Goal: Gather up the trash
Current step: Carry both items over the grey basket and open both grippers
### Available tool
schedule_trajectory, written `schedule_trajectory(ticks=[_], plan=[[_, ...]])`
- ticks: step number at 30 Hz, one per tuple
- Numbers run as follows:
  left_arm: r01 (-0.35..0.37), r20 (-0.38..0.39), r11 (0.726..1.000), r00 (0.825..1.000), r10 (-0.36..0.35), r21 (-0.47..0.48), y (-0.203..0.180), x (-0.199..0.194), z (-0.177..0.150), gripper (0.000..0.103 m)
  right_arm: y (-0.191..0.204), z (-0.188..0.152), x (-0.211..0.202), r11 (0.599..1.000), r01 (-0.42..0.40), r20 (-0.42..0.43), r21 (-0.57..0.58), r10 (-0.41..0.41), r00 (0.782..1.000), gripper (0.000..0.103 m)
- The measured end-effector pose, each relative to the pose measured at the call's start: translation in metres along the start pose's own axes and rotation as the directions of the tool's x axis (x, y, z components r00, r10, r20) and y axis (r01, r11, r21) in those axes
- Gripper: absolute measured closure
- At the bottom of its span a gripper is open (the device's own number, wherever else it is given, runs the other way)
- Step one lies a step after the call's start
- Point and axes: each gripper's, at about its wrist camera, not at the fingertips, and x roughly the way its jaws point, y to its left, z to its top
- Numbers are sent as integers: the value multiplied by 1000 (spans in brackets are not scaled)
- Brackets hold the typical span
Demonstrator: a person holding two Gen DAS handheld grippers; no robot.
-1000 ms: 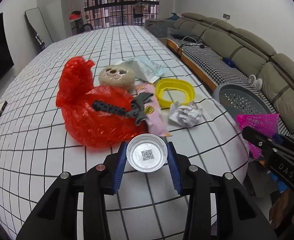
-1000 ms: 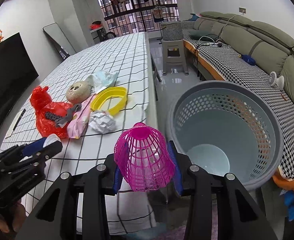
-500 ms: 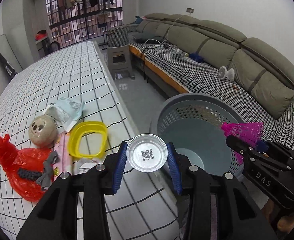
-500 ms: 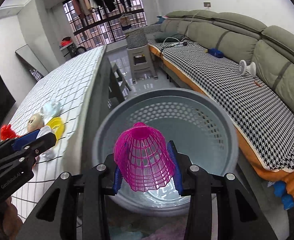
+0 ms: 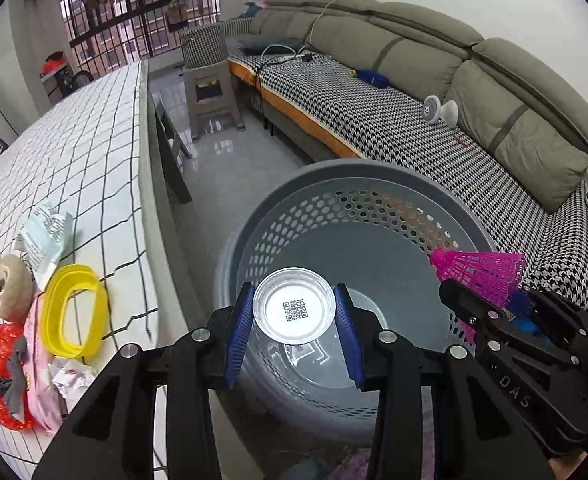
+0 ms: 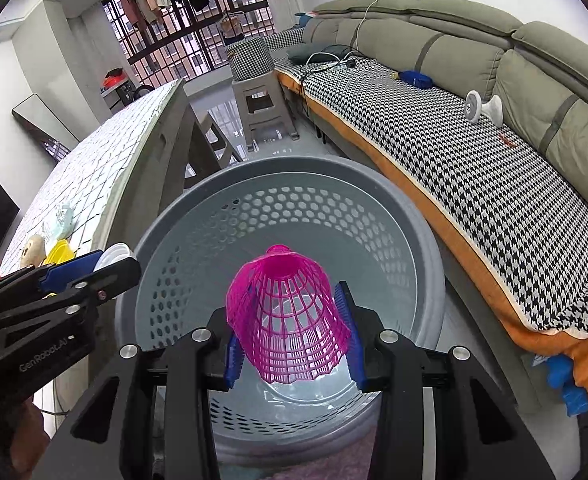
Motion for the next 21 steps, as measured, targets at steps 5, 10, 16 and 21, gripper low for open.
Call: schedule_trajectory(ticks=[5,10,16,21], plan=[[0,-16,1000,1000,0,-3,-2,5,0,61,-7,1,2,1000,-2,0,6,2,1000,60],[-21,9,1000,1000,21,-2,-2,1,0,38,-10,0,-1,1000,4,20,8,-4,1000,46],[-23,9,1000,1000,23,-10,0,-2,-3,34,-12,-3,-4,1000,10,22,19,-10,1000,45],[-21,15,1000,1000,21,-17,3,-6,-5,32,-11,-4,-7,1000,15,25,24,-15,1000,45]])
